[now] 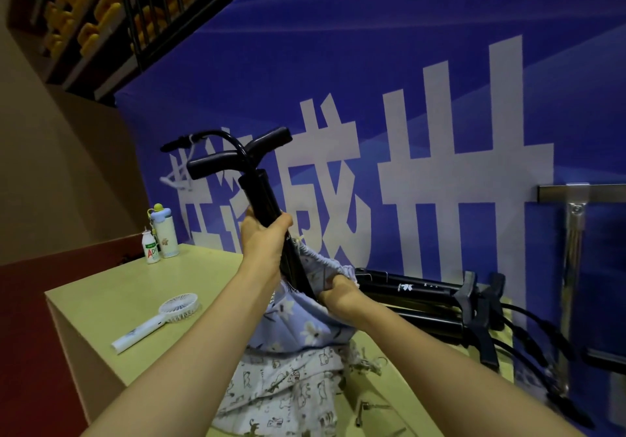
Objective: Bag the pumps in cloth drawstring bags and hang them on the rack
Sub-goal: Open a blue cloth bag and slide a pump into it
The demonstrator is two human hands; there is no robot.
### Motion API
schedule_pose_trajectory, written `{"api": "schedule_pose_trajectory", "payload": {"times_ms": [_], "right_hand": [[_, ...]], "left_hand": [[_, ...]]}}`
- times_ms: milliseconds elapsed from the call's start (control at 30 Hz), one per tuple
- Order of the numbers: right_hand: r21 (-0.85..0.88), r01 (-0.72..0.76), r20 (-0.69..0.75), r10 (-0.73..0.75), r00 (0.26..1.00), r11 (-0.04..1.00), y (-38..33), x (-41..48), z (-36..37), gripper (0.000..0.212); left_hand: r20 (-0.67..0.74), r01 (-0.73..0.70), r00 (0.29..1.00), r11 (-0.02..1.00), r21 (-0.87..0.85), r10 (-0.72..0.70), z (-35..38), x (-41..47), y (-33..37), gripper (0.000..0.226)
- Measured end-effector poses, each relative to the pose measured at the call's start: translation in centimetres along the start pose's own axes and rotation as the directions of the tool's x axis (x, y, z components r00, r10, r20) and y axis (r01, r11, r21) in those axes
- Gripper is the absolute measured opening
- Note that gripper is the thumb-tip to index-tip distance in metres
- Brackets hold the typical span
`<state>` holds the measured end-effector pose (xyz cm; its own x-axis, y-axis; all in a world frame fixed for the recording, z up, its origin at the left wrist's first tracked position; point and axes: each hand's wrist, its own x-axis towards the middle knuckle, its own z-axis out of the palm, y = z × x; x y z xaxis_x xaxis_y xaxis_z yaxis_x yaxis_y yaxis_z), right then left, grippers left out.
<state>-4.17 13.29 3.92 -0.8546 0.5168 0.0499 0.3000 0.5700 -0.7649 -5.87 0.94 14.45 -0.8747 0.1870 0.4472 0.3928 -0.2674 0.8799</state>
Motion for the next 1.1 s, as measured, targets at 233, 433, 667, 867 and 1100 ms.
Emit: {"api": "schedule_pose_trajectory", "payload": {"times_ms": [233, 433, 667, 867, 1100], "right_hand": [[-0.006, 0.294, 0.191, -0.287, 0.939, 0.956, -0.7, -1.9, -0.3, 0.044], [-0.264, 0.261, 0.143, -0.23, 0.963, 0.929, -0.6, -1.9, -1.2, 0.023], [-0.717, 0.223, 0.379, 0.101, 0.92, 0.661, -2.2, -2.5, -1.2, 0.016], [-0.687, 0.358, 0.477, 0.02, 0.879, 0.633, -3.1, -3.4, -0.9, 0.031], [-0.468, 0.403, 0.45, -0.181, 0.875, 0.787, -5.0, -5.5, -5.2, 0.033]], "left_hand": [[-0.064, -0.052, 0.996, 0.997, 0.057, 0.056, 0.0, -0.1, 0.1, 0.019], [-0.071, 0.013, 0.997, 1.0, -0.017, -0.014, -0.5, -0.2, 0.3, 0.018], [-0.146, 0.019, 0.989, 0.993, -0.115, -0.035, -0.5, 0.2, 0.3, 0.017], [-0.271, -0.103, 0.962, 0.973, -0.209, 0.044, -0.2, 0.2, 0.4, 0.031], [-0.038, -0.173, 0.983, 0.98, 0.098, 0.178, -0.5, -0.7, -3.6, 0.025]]}}
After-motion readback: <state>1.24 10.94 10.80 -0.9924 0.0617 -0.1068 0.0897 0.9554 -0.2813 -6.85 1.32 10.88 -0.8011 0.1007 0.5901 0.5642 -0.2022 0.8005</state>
